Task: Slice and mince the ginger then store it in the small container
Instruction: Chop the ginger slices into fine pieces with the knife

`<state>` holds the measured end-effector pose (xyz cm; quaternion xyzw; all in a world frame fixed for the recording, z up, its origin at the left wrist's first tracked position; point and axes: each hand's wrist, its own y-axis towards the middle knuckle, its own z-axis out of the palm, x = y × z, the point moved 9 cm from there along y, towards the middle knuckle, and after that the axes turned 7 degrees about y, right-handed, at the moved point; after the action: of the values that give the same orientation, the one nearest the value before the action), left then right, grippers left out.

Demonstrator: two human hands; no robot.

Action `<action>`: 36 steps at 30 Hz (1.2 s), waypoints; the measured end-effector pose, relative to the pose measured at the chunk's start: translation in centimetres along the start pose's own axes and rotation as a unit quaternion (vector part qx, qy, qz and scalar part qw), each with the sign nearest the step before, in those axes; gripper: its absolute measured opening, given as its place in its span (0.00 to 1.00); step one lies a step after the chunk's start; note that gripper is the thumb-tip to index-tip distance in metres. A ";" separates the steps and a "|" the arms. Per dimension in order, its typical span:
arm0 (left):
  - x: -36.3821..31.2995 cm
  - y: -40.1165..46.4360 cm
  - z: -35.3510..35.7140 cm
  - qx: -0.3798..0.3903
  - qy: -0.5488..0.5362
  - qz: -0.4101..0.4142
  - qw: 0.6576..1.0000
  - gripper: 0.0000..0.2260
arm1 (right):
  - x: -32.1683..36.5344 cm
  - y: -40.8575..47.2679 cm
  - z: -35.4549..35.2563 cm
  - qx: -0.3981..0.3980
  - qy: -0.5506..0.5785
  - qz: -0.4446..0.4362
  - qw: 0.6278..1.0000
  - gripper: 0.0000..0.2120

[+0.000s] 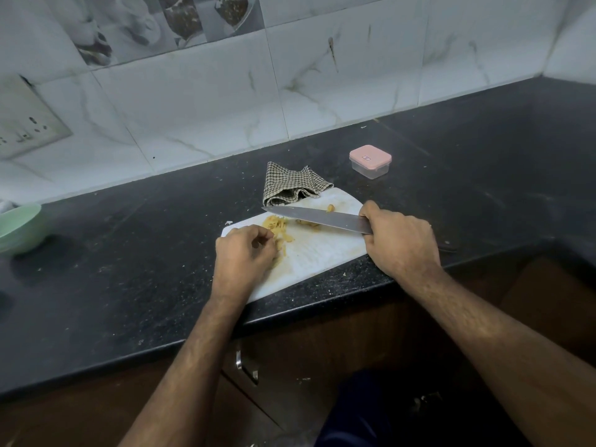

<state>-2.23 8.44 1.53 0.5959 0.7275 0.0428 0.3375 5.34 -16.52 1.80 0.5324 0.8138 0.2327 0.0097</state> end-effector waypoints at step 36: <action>0.4 -0.3 -0.5 -0.035 -0.044 0.002 0.998 0.08 | -0.1 -0.1 -0.1 -0.002 0.009 0.005 1.000 0.07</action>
<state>-2.79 8.90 1.57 0.5861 0.7089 0.0425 0.3900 5.27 -16.68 1.81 0.5342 0.8108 0.2390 0.0021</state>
